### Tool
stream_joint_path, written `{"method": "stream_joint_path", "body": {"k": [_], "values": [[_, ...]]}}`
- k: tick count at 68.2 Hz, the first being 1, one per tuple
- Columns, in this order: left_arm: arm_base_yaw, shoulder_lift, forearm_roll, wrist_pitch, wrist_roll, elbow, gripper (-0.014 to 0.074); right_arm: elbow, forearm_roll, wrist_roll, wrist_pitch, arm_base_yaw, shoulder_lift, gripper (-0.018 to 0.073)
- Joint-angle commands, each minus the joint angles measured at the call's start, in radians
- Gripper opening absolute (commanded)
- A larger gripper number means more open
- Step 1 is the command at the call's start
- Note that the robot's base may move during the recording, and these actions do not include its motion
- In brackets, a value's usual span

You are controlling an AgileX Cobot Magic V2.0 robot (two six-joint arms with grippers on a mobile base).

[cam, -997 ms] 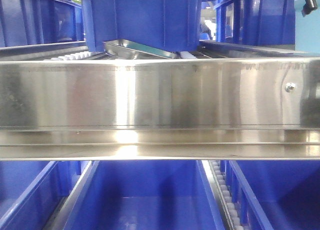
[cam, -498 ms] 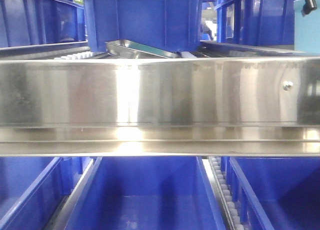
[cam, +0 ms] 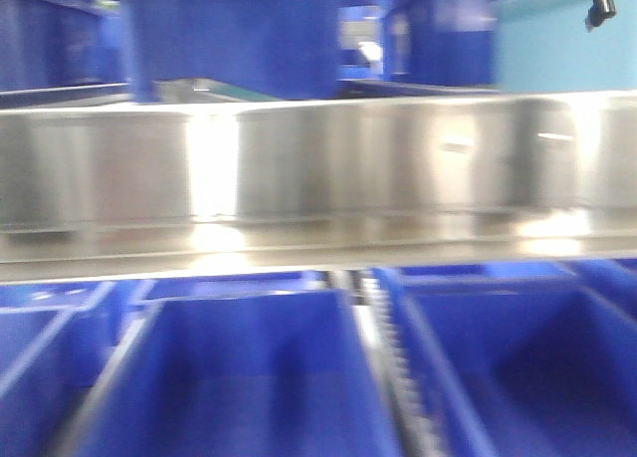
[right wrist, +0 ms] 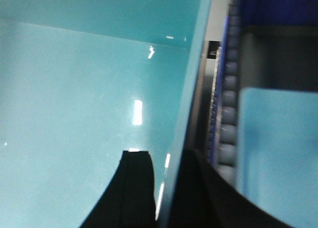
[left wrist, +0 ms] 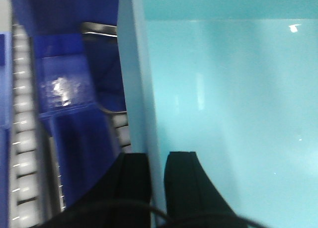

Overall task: Move two blue bins to right shelf middle
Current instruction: 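Hold the teal bin with both grippers while driving away from the shelf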

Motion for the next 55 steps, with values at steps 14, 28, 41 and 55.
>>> {"method": "stream_joint_path", "body": {"k": [14, 28, 41, 55], "values": [[-0.002, -0.019, -0.051, -0.043, 0.015, -0.013, -0.0111, -0.011, 0.006, -0.022, -0.029, -0.002, -0.018, -0.0153], [-0.002, -0.019, -0.051, -0.043, 0.015, -0.013, -0.0111, -0.011, 0.006, -0.022, -0.029, -0.002, -0.018, -0.0153], [-0.002, -0.019, -0.051, -0.043, 0.015, -0.013, -0.0111, -0.011, 0.006, -0.022, -0.029, -0.002, -0.018, -0.0153], [-0.002, -0.019, -0.051, -0.053, 0.015, -0.013, -0.0111, -0.011, 0.006, -0.022, -0.030, -0.002, -0.018, -0.0153]]}}
